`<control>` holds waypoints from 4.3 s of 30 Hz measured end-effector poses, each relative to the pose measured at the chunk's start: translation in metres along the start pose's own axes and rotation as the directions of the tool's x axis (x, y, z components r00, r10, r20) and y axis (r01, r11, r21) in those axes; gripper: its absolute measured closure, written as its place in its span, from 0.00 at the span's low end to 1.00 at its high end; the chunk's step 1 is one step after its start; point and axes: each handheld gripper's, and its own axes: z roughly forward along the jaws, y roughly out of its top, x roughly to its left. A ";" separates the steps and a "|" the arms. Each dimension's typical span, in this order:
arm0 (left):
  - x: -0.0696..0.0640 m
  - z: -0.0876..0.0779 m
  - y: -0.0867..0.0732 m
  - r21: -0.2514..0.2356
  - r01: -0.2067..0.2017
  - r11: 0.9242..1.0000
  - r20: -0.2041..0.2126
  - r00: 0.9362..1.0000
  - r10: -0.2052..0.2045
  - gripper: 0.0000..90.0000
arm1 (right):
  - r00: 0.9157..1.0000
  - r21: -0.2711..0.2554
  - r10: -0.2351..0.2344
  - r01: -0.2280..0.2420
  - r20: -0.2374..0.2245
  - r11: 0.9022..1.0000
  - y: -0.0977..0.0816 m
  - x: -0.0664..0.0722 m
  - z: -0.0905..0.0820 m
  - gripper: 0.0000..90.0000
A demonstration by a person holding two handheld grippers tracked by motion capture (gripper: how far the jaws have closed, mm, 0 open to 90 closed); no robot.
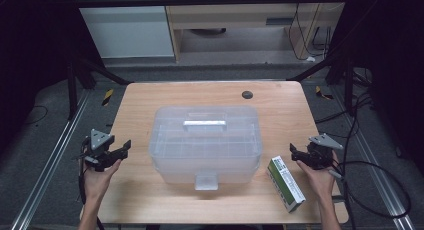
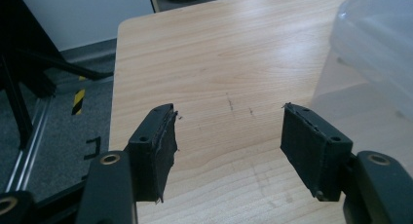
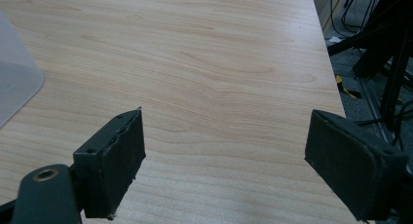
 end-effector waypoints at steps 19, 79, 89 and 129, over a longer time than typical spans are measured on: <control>-0.010 -0.030 0.037 -0.077 -0.108 0.991 0.069 0.991 0.113 0.39 | 1.000 0.013 -0.001 0.002 -0.016 1.000 -0.001 0.000 0.002 0.16; -0.120 -0.058 0.129 -0.038 -0.629 0.776 0.142 0.766 0.627 0.39 | 1.000 0.030 -0.003 0.004 -0.020 1.000 -0.004 -0.003 0.003 0.15; -0.136 -0.055 0.138 -0.018 -0.699 0.715 0.160 0.704 0.692 0.39 | 1.000 0.032 -0.002 0.003 -0.021 0.999 -0.004 -0.003 0.003 0.15; -0.181 -0.039 0.158 0.036 -0.859 0.510 0.161 0.509 0.846 0.41 | 1.000 0.040 -0.003 0.004 -0.024 0.999 -0.005 -0.004 0.004 0.15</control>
